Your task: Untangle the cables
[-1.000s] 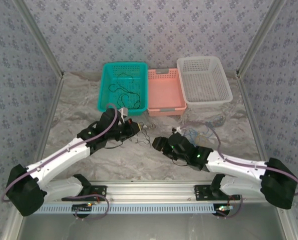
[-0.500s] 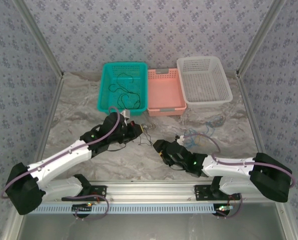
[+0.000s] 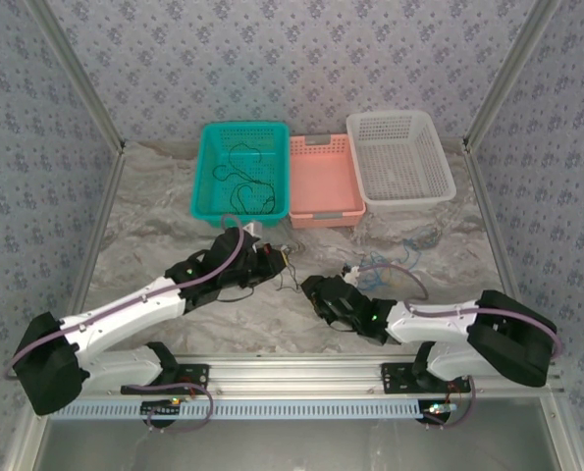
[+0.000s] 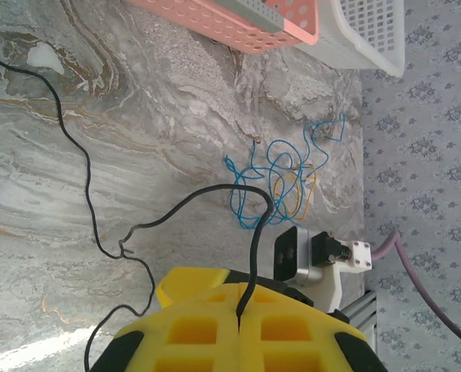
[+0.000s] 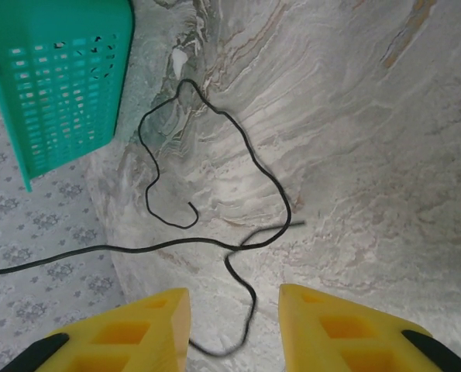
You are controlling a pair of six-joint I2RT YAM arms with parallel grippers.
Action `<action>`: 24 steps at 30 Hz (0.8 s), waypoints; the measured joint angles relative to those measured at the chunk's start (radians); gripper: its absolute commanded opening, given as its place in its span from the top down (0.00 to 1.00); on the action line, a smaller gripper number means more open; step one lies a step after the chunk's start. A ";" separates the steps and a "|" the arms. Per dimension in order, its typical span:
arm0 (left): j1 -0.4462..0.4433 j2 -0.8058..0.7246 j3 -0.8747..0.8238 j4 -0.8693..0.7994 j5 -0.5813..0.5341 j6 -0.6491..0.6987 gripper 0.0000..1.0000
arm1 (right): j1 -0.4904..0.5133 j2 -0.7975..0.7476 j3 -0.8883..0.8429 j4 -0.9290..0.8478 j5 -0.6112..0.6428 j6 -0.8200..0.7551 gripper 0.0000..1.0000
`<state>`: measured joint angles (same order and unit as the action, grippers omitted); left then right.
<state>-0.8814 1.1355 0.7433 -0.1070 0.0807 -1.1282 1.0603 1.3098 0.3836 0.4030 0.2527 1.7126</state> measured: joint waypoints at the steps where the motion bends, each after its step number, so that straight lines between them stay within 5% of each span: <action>1: -0.002 0.000 0.000 0.000 0.000 0.000 1.00 | -0.003 0.013 0.003 0.009 -0.006 -0.001 0.66; 9: -0.005 0.000 0.000 0.003 -0.001 0.000 1.00 | -0.018 0.084 0.032 0.058 -0.037 -0.011 0.75; 16: -0.005 0.000 0.000 0.002 0.000 0.000 1.00 | -0.011 0.087 0.036 0.056 -0.040 -0.001 0.61; 24: -0.005 0.008 0.000 0.003 0.000 0.001 1.00 | 0.023 0.070 0.036 0.027 -0.032 0.001 0.59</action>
<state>-0.8860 1.1439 0.7433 -0.1040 0.0803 -1.1275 1.0836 1.3800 0.4194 0.4305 0.2207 1.7138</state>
